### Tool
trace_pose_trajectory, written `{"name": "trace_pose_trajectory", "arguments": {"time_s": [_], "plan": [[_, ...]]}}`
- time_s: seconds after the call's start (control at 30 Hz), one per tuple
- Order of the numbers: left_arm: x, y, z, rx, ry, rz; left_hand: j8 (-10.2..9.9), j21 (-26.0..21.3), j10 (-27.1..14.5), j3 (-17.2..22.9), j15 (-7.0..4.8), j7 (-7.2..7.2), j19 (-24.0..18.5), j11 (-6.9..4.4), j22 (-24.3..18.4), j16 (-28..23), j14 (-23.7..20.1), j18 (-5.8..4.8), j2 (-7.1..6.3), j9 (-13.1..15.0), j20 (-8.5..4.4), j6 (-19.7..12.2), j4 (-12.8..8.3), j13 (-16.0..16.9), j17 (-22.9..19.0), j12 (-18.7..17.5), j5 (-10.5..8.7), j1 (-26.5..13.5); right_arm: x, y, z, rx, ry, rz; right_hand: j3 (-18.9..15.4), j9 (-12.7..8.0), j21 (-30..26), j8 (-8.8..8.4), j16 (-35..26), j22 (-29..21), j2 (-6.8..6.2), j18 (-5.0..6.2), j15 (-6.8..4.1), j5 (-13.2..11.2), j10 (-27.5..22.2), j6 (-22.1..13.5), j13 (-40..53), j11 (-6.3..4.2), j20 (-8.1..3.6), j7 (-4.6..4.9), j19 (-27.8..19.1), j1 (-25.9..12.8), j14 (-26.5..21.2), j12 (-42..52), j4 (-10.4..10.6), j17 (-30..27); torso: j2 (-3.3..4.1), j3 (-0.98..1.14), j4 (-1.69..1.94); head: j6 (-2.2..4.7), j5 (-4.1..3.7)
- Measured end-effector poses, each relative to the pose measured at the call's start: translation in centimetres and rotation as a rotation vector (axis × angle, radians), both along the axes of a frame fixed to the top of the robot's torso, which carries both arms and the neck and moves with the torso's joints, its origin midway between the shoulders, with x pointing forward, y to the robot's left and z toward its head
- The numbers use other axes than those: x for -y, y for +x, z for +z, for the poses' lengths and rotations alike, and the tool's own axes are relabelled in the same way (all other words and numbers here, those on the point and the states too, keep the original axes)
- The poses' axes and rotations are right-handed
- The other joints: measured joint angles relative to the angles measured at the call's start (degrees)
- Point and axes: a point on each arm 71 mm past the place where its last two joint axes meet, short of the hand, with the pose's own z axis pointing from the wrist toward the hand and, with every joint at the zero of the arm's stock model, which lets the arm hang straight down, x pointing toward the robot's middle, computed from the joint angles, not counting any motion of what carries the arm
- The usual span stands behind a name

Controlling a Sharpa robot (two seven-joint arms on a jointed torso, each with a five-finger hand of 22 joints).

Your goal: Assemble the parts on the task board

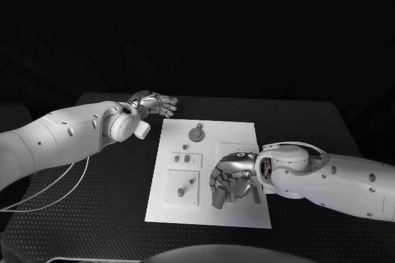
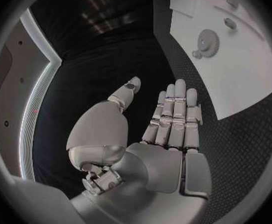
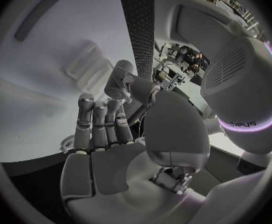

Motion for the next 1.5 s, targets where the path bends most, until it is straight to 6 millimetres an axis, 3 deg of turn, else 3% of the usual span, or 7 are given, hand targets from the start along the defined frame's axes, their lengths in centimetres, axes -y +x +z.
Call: {"name": "trace_pose_trajectory", "arguments": {"time_s": [1.03,1.43,1.5], "plan": [[0.0,0.0,0.0,-0.002,0.0,-0.002,0.0,0.0,0.0,0.0,0.0,0.2,0.0,0.0,0.04,0.0,0.0,0.0,0.0,-0.04,0.0,-0.2,0.0,-0.05,0.17,0.0,-0.27,0.0,-1.2,-0.1,-0.4,0.261,-0.044,0.101,-0.09,0.0,0.0,0.0,0.46,-0.02,0.08,-0.03,0.19,0.28,0.0,0.0,-0.17,0.0,0.21,0.0,-0.2,0.05,-0.19,0.42,-0.22,-0.28,0.0,0.04,-0.02,-0.01,0.28],[0.0,-0.1,0.0,-0.003,0.0,-0.002,0.0,-0.23,0.0,0.0,0.0,0.4,0.0,0.0,0.1,-0.21,0.0,0.0,0.0,-0.16,0.0,-0.4,0.0,-0.1,0.3,0.0,-0.27,0.0,-1.4,0.1,-0.4,0.333,-0.064,0.13,0.19,0.01,0.0,0.0,0.46,-0.08,-0.99,-0.06,0.6,0.28,-0.43,0.0,-0.61,0.02,0.44,-0.01,-0.44,1.11,-0.65,0.41,-0.46,-0.69,0.0,0.03,-0.01,-0.02,0.24],[0.0,-0.1,0.0,-0.003,0.0,-0.002,0.0,-0.23,0.0,0.0,0.0,0.4,0.0,0.0,0.1,-0.21,0.0,0.0,0.0,-0.16,0.0,-0.41,0.0,-0.1,0.3,0.0,-0.27,0.0,-1.3,0.1,-0.5,0.334,-0.067,0.131,0.74,0.01,0.0,0.0,0.7,-0.1,-1.59,-0.08,0.63,0.28,-0.72,0.38,-0.65,0.31,0.72,-0.38,-0.72,1.73,-1.05,0.41,-0.84,-0.77,0.0,0.03,-0.02,-0.02,0.23]]}}
